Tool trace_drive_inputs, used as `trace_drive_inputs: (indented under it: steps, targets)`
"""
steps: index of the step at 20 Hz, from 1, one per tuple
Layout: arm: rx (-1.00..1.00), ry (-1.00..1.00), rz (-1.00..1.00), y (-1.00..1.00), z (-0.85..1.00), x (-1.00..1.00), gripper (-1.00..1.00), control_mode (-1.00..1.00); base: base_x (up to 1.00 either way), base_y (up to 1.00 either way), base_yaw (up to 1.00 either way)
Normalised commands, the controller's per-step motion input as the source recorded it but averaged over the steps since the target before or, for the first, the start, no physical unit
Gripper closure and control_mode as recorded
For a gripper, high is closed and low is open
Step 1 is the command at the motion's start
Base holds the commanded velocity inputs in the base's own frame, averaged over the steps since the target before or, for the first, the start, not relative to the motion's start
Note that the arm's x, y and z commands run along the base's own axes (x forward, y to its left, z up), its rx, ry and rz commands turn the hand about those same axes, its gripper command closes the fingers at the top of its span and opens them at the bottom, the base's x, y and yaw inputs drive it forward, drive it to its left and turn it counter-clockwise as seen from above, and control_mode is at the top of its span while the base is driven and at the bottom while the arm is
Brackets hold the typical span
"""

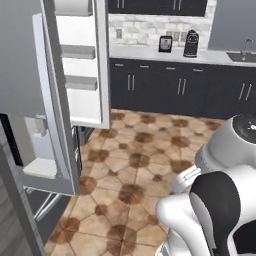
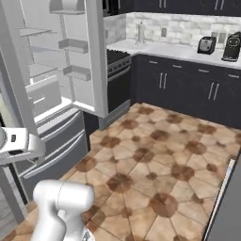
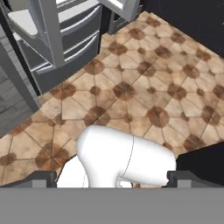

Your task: Open the fridge, grab two sodas, and place both sodas inside the bowl with ice on the dining counter.

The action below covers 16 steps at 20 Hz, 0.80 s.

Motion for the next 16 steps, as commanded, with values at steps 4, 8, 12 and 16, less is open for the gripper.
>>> trace_drive_inputs:
  steps: [4,8,12,16]
  targets:
    - [0.0,0.0,0.0,0.0,0.0,0.0,-1.0,1.0,0.27,-0.54,0.4]
    - [0.0,0.0,0.0,0.0,0.0,0.0,-1.0,1.0,0.28,-0.55,0.39]
    - [0.0,0.0,0.0,0.0,0.0,0.0,-1.0,1.0,0.34,-0.56,0.38]
    - [0.0,0.0,0.0,0.0,0.0,0.0,-1.0,1.0,0.41,-0.6,0.35]
